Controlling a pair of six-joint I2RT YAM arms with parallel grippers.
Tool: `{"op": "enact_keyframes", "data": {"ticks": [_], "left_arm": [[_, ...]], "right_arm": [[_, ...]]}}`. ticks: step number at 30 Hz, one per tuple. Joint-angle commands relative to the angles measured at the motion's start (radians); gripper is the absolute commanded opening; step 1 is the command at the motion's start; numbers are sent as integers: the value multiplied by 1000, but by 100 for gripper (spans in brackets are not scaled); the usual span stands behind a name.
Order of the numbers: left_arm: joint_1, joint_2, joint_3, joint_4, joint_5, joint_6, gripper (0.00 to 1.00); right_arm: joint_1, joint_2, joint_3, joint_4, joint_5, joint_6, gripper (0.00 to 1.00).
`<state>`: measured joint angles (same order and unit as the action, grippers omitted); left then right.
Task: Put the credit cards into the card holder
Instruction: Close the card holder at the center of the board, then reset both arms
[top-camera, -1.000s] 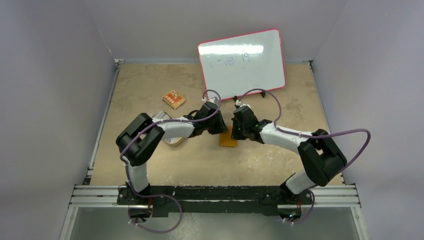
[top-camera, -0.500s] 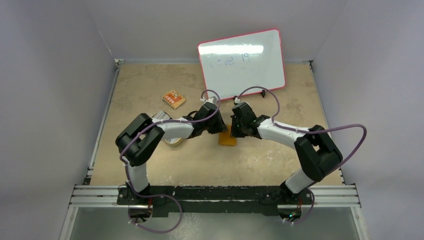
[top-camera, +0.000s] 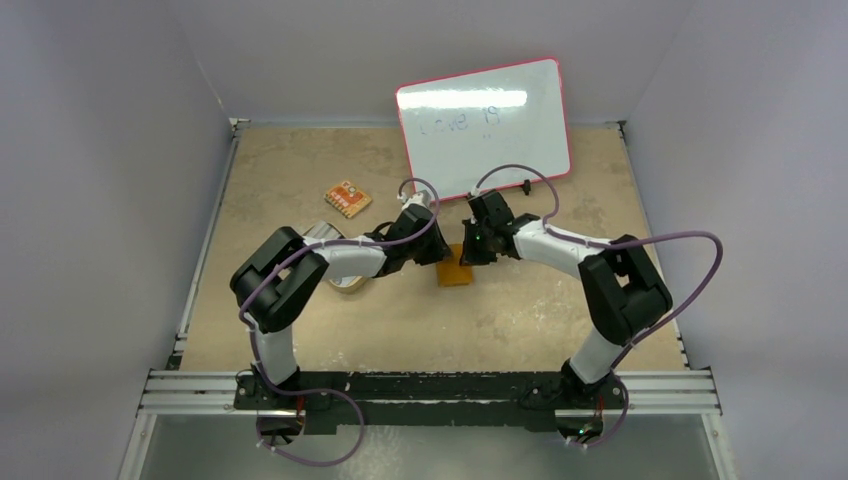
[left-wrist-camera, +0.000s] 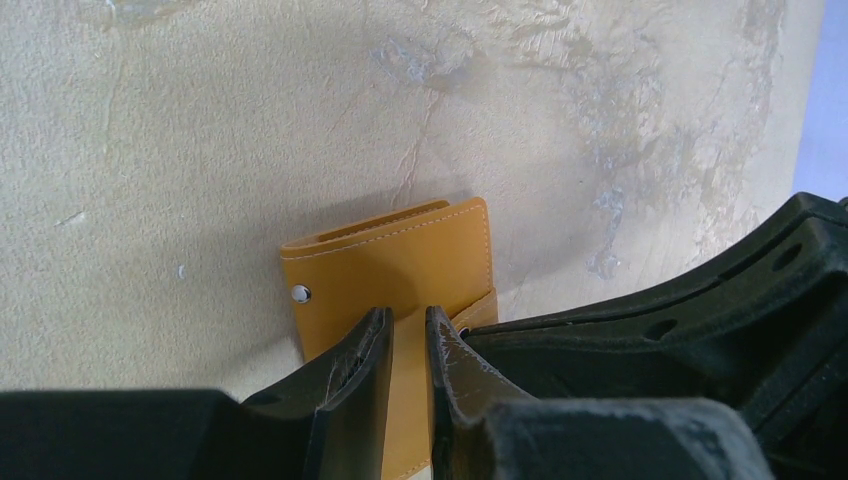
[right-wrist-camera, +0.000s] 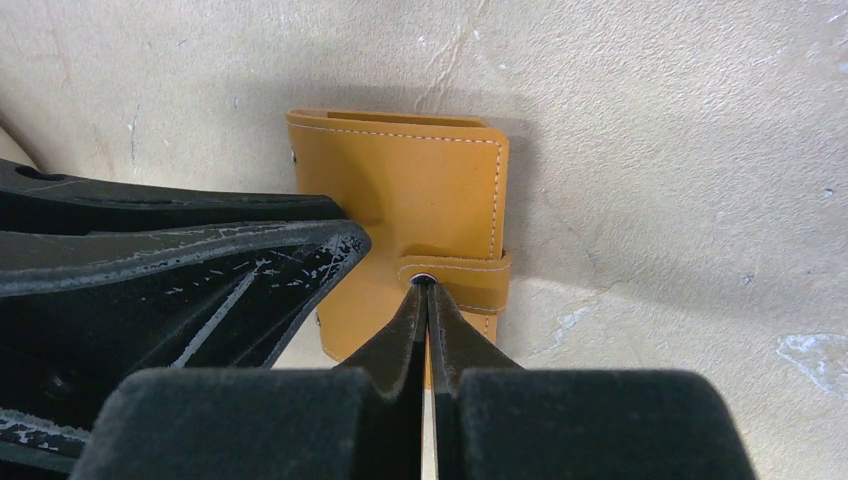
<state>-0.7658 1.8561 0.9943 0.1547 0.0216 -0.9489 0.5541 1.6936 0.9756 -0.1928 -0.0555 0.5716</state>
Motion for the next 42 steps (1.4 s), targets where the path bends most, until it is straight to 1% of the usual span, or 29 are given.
{"op": "enact_keyframes", "data": {"ticks": [1, 6, 7, 9, 12, 14, 17, 21, 23, 25, 27, 30, 31, 34, 37, 42], "left_arm": [[-24, 24, -31, -49, 59, 15, 18], [-24, -19, 10, -97, 36, 47, 18], [-23, -34, 21, -109, 29, 53, 18], [-20, -74, 44, -145, 4, 68, 18], [-9, -155, 73, -207, -66, 96, 21], [4, -225, 93, -254, -100, 117, 23], [22, -333, 127, -338, -159, 160, 30], [25, -482, 203, -478, -277, 238, 47], [26, -547, 255, -549, -321, 278, 51], [25, -606, 303, -618, -363, 314, 55], [26, -656, 337, -665, -386, 354, 60], [25, -721, 362, -726, -443, 350, 62], [25, -740, 364, -746, -449, 349, 63], [26, -808, 342, -780, -466, 329, 65], [26, -886, 269, -742, -428, 300, 67], [26, -960, 156, -687, -425, 271, 69]], "right_arm": [[-3, 135, -28, -61, 34, -45, 0], [-9, 122, -16, -84, 33, -51, 0], [-8, 111, 12, -95, 27, -56, 0], [-8, 60, 32, -100, 10, -65, 0], [-8, -50, 52, -102, -15, -91, 5], [-8, -116, 65, -115, -4, -101, 9], [-8, -227, 58, -105, 34, -92, 21], [-8, -380, 35, -52, 119, -88, 35], [-8, -447, 45, -54, 142, -91, 44], [-8, -516, 54, -60, 169, -88, 59], [-7, -586, 52, -61, 179, -91, 71], [-8, -679, 49, -55, 224, -93, 95], [-8, -713, 44, -51, 247, -93, 99], [-8, -777, 14, -57, 312, -91, 99], [-7, -815, 0, -79, 343, -80, 99], [-8, -824, 0, -80, 313, -72, 99]]}}
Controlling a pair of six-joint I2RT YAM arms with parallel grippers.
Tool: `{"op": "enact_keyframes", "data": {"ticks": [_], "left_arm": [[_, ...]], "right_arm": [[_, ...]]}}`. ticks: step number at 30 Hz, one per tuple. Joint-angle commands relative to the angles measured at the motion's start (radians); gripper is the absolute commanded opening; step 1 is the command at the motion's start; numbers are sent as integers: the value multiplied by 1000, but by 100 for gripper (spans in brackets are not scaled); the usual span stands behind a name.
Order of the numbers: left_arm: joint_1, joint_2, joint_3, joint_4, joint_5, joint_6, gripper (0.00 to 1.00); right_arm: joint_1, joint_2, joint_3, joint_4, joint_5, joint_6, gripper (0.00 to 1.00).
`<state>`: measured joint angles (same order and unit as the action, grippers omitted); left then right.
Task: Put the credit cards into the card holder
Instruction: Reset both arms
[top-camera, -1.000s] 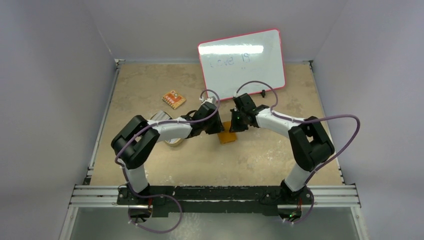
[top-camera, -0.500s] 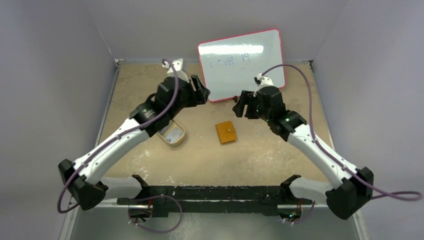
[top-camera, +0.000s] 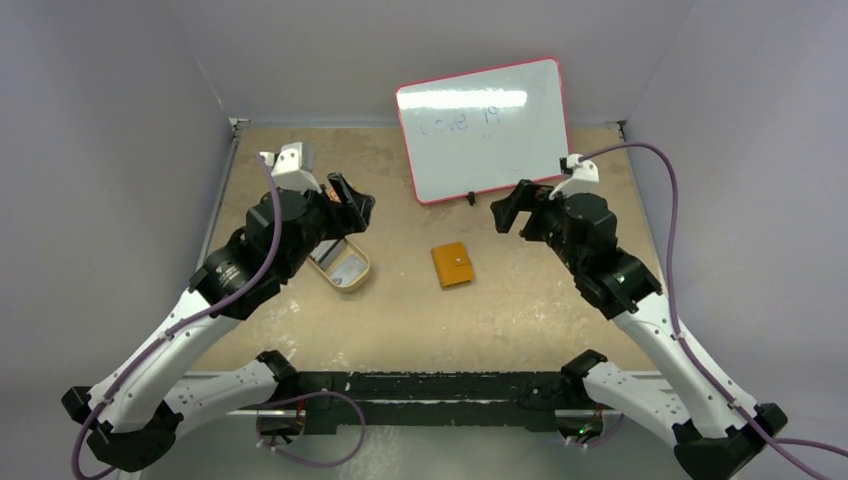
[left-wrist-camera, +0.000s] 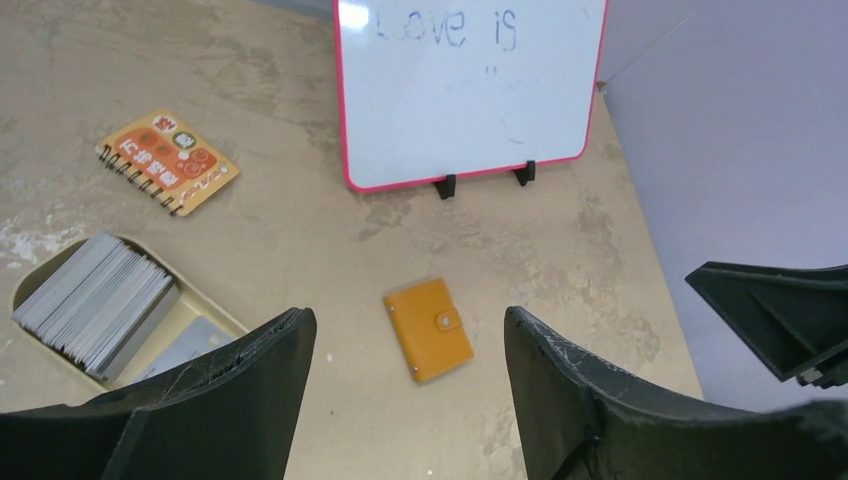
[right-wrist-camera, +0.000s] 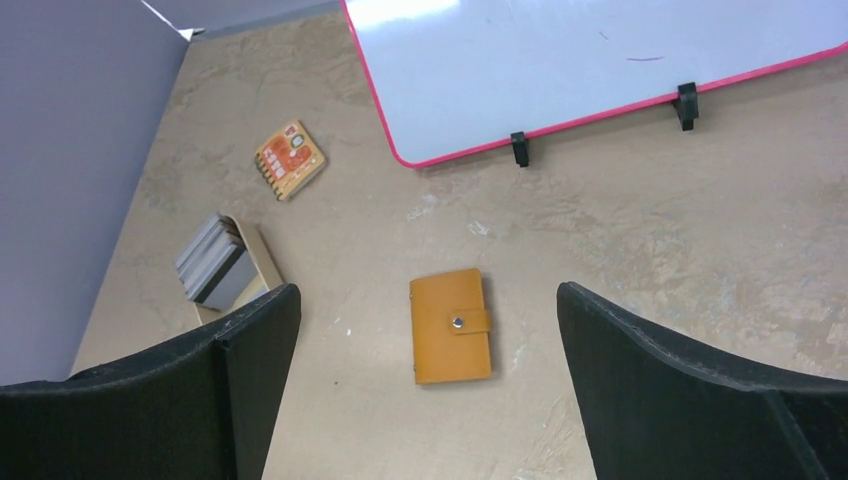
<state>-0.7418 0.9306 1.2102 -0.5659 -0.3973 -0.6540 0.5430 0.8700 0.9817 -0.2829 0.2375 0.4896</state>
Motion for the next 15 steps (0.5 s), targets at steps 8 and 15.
{"op": "enact_keyframes", "data": {"ticks": [8, 15], "left_arm": [[1, -40, -80, 45, -33, -16, 70], [2, -49, -81, 58, -37, 9, 73]], "right_arm": [[3, 31, -41, 38, -33, 69, 99], [3, 18, -46, 28, -37, 55, 99]]}}
